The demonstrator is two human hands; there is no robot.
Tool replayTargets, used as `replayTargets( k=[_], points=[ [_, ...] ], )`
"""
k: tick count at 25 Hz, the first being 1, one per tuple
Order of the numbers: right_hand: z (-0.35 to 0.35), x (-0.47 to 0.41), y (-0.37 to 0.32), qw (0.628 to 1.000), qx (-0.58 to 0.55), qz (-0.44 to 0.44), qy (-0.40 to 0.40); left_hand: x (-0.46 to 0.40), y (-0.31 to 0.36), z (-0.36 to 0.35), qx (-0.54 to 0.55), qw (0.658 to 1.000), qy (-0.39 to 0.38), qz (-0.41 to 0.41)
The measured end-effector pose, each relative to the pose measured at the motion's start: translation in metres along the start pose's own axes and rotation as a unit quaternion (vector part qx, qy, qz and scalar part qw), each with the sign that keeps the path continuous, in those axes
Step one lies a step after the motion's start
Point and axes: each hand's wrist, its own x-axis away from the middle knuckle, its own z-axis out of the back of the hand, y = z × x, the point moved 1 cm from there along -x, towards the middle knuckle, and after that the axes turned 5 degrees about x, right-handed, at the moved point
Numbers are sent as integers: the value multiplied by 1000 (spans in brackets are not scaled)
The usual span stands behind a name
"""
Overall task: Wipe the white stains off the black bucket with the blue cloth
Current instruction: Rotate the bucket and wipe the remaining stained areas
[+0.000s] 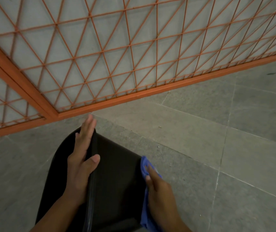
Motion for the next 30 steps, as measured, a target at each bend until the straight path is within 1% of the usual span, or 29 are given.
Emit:
replayTargets(
  k=[2, 4, 6, 7, 9, 11, 12, 14, 16, 17, 18, 20, 22, 23, 24, 27, 28, 29, 30],
  points=[
    [-2, -21, -6, 999, 1, 26, -27, 2, -1, 1, 11, 1000, 13, 6],
    [-1, -38, -4, 999, 18, -15, -21, 4, 0, -1, 20, 1000, 23, 8],
    [2, -30, 0, 998, 35, -51, -3, 3, 2, -5, 13, 1000, 21, 10],
    [3, -19, 0, 998, 34, -46, 6, 3, 2, -5, 12, 1000, 18, 11],
    [0, 0, -10, 1000, 14, -7, 16, 4, 0, -5, 24, 999, 19, 15],
    [-3, -8, -16, 1000, 3, 27, -6, 4, -2, -2, 48, 998, 33, 25],
    [-5, -20, -13, 1000, 2, 24, -18, 4, -1, -2, 48, 998, 37, 25],
    [-1, -36, -5, 999, 22, -27, -11, 4, 1, -6, 30, 999, 28, 16],
    [4, -24, 2, 996, 38, -84, 5, 3, 1, -7, 17, 1000, 18, 8],
    [5, -11, 1, 995, 36, -90, 10, 1, 0, -6, 12, 1000, 16, 5],
    [5, 2, -5, 997, 30, -71, 18, 0, -2, -5, 8, 1000, 15, 1],
    [1, 10, -16, 1000, -6, 4, 30, 0, -5, -2, 11, 1000, 17, -4],
    [-1, -12, -25, 999, -1, 50, -17, 1, -6, -1, 18, 999, 31, 2],
    [-4, -26, -20, 999, 6, 40, -28, 2, -6, -1, 14, 999, 34, 5],
    [-6, -38, -12, 1000, 14, 16, -19, 1, -5, -1, 5, 999, 35, 4],
    [-4, -25, 12, 991, 8, -134, 14, 0, -4, -4, -33, 999, 26, 5],
    [-5, -10, 16, 986, 0, -162, 26, -2, -4, -4, -47, 999, 23, 3],
    [-4, 6, 14, 988, 3, -150, 37, -3, -4, -4, -60, 998, 19, -3],
    [-4, 20, 5, 993, 4, -105, 47, -3, -4, -4, -68, 997, 17, -10]
  ],
)
